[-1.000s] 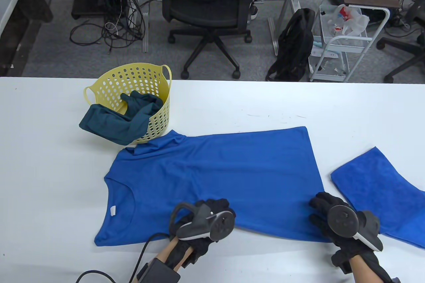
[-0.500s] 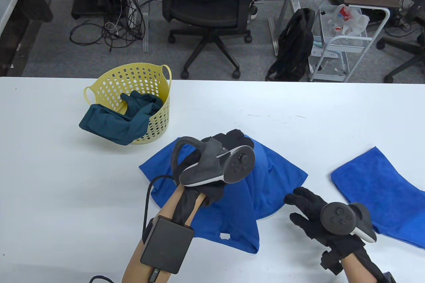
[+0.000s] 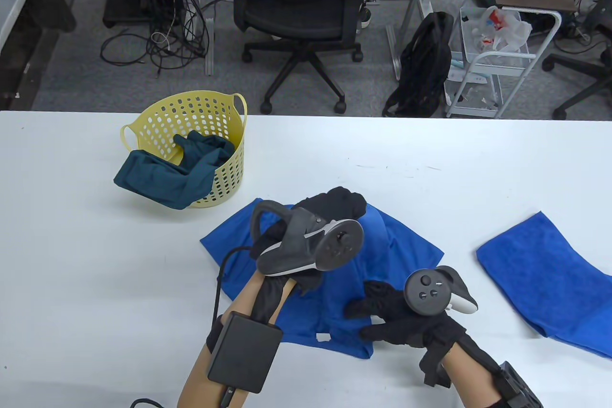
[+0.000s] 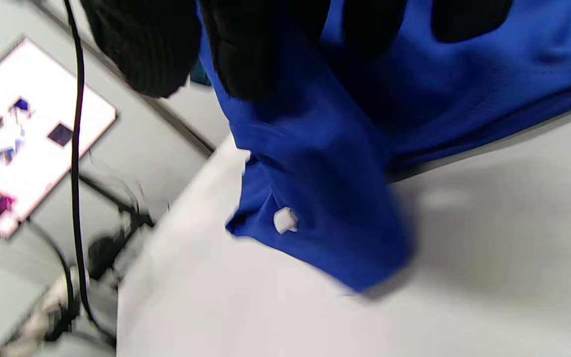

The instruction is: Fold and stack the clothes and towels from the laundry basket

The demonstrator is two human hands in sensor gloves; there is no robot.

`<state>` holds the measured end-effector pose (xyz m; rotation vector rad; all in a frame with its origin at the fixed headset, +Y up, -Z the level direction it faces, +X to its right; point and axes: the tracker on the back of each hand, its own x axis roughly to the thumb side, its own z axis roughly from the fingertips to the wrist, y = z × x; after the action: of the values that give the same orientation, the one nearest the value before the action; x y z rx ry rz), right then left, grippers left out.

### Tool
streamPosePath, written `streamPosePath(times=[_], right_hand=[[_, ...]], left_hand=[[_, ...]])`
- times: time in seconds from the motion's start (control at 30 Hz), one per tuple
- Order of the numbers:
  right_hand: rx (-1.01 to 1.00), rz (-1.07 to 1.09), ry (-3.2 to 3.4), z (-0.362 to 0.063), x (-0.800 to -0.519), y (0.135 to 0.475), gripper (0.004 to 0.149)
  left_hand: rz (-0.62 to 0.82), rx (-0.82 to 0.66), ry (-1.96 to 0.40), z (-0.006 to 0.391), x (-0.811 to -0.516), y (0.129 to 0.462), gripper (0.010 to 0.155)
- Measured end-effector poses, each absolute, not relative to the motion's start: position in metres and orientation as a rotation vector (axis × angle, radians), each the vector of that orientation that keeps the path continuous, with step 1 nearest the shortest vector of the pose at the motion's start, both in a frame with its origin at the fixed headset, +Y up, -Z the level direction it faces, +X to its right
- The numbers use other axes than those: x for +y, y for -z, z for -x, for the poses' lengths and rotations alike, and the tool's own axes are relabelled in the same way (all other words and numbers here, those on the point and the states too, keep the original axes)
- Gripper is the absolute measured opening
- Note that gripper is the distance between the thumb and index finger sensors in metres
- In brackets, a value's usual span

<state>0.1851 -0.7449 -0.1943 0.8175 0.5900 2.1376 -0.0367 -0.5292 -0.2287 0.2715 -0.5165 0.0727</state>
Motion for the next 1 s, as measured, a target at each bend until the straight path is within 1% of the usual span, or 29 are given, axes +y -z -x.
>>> streamPosePath(times=[0.1, 0.13, 0.17, 0.2, 0.27, 0.3, 0.33, 0.37, 0.4, 0.43, 0.47, 0.5, 0.53, 0.57, 0.6, 0.63, 0.67, 0.7, 0.73, 0.8, 0.83, 0.87, 0.93, 0.97, 1.0], right_hand=[[0.360, -0.742, -2.013, -0.207, -0.728, 0.197, 0.033], [0.266, -0.721, -2.002, -0.214, -0.717, 0.197, 0.031], [0.209, -0.729, -2.014, -0.221, -0.702, 0.198, 0.032], [0.158, -0.739, -2.054, -0.232, -0.681, 0.198, 0.033], [0.028, -0.737, -2.075, -0.249, -0.648, 0.199, 0.049], [0.010, -0.738, -2.080, -0.256, -0.629, 0.201, 0.061], [0.003, -0.731, -2.103, -0.260, -0.613, 0.204, 0.067], [-0.030, -0.702, -2.173, -0.261, -0.596, 0.208, 0.073], [-0.067, -0.655, -2.310, -0.257, -0.581, 0.214, 0.073], [-0.041, -0.595, -2.517, -0.249, -0.571, 0.226, 0.070], [-0.006, -0.555, -2.627, -0.242, -0.568, 0.233, 0.063], [0.031, -0.488, -2.744, -0.232, -0.568, 0.244, 0.055], [0.140, -0.321, -2.949, -0.210, -0.570, 0.267, 0.046], [0.121, -0.244, -3.038, -0.202, -0.569, 0.274, 0.042], [-0.013, -0.158, -3.149, -0.193, -0.564, 0.281, 0.040], [-0.340, -0.062, -3.213, -0.185, -0.549, 0.283, 0.039], [-0.632, -0.012, -3.172, -0.182, -0.535, 0.279, 0.039], [-0.854, 0.012, -3.084, -0.183, -0.522, 0.275, 0.040], [-1.014, 0.011, -2.985, -0.187, -0.501, 0.268, 0.040], [-1.100, -0.026, -2.851, -0.197, -0.478, 0.252, 0.040], [-1.140, -0.088, -2.778, -0.201, -0.470, 0.243, 0.040], [-1.152, -0.171, -2.716, -0.209, -0.465, 0.230, 0.040], [-1.064, -0.298, -2.673, -0.218, -0.471, 0.215, 0.040], [-0.971, -0.378, -2.668, -0.223, -0.483, 0.209, 0.040], [-0.849, -0.439, -2.697, -0.226, -0.501, 0.203, 0.040]], left_hand=[[-0.317, -0.446, -0.066, 0.062, -0.528, 0.237, 0.036], [-0.280, -0.431, -0.091, 0.073, -0.528, 0.242, 0.036], [-0.258, -0.401, -0.151, 0.085, -0.527, 0.245, 0.032], [-0.229, -0.423, -0.234, 0.102, -0.526, 0.249, 0.031], [-0.133, -0.498, -0.403, 0.127, -0.523, 0.254, 0.033], [-0.063, -0.535, -0.502, 0.137, -0.522, 0.256, 0.040], [-0.009, -0.579, -0.548, 0.142, -0.522, 0.257, 0.060], [0.036, -0.630, -0.527, 0.141, -0.522, 0.256, 0.079], [0.035, -0.634, -0.382, 0.137, -0.524, 0.257, 0.081], [0.058, -0.592, -0.224, 0.131, -0.530, 0.265, 0.077], [0.079, -0.551, -0.160, 0.128, -0.536, 0.272, 0.069], [0.090, -0.502, -0.119, 0.124, -0.543, 0.280, 0.064], [0.071, -0.371, -0.050, 0.117, -0.556, 0.299, 0.056], [0.005, -0.275, -0.012, 0.114, -0.559, 0.307, 0.051], [-0.093, -0.179, 0.042, 0.112, -0.558, 0.312, 0.048], [-0.229, -0.109, 0.102, 0.110, -0.548, 0.316, 0.047], [-0.370, -0.054, 0.133, 0.111, -0.536, 0.315, 0.047], [-0.488, -0.027, 0.149, 0.115, -0.521, 0.312, 0.047], [-0.621, -0.023, 0.126, 0.122, -0.499, 0.303, 0.048], [-0.752, -0.072, 0.038, 0.134, -0.471, 0.284, 0.048], [-0.801, -0.109, -0.005, 0.140, -0.462, 0.274, 0.048], [-0.819, -0.182, -0.037, 0.148, -0.455, 0.257, 0.048], [-0.803, -0.291, 0.011, 0.158, -0.460, 0.238, 0.049], [-0.768, -0.329, 0.067, 0.161, -0.471, 0.228, 0.050], [-0.703, -0.368, 0.113, 0.162, -0.490, 0.219, 0.051]])
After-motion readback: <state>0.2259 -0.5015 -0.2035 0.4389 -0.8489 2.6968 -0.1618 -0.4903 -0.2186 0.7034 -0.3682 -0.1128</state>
